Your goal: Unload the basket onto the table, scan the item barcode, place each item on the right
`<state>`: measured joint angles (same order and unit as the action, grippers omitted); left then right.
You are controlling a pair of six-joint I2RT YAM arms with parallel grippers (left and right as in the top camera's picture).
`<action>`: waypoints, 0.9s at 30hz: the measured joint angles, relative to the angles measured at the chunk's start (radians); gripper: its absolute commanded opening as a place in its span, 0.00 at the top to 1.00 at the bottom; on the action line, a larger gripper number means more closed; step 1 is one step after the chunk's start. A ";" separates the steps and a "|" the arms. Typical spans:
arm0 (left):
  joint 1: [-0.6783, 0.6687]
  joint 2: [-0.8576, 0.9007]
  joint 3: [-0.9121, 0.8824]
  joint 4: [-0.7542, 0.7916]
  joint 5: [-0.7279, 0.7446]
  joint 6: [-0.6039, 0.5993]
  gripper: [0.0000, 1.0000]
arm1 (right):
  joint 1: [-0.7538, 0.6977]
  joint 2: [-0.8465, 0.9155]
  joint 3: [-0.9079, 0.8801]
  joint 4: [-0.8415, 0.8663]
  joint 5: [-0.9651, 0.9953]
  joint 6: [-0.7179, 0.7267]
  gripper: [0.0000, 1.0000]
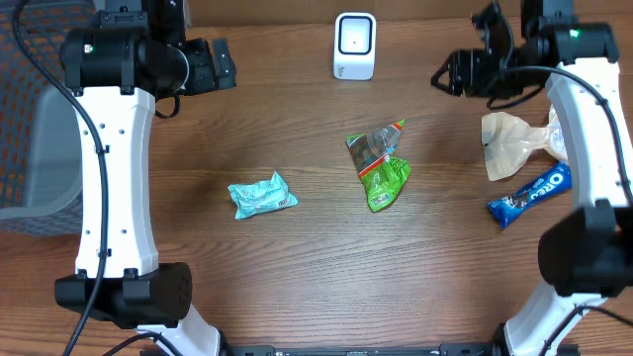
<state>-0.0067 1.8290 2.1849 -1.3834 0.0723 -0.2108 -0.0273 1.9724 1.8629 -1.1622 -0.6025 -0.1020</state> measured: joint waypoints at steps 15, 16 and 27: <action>0.000 0.000 0.000 0.000 0.000 0.000 0.00 | 0.129 0.133 -0.304 0.356 -0.283 -0.013 0.06; 0.000 0.000 0.000 0.000 0.000 0.000 0.00 | 0.142 0.133 -0.311 0.383 -0.267 0.013 0.04; 0.000 0.000 0.000 0.000 0.000 0.000 0.00 | 0.178 0.133 -0.367 0.429 -0.052 0.184 0.01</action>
<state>-0.0067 1.8290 2.1849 -1.3834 0.0719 -0.2108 0.1505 2.1056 1.4960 -0.7334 -0.6544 0.0818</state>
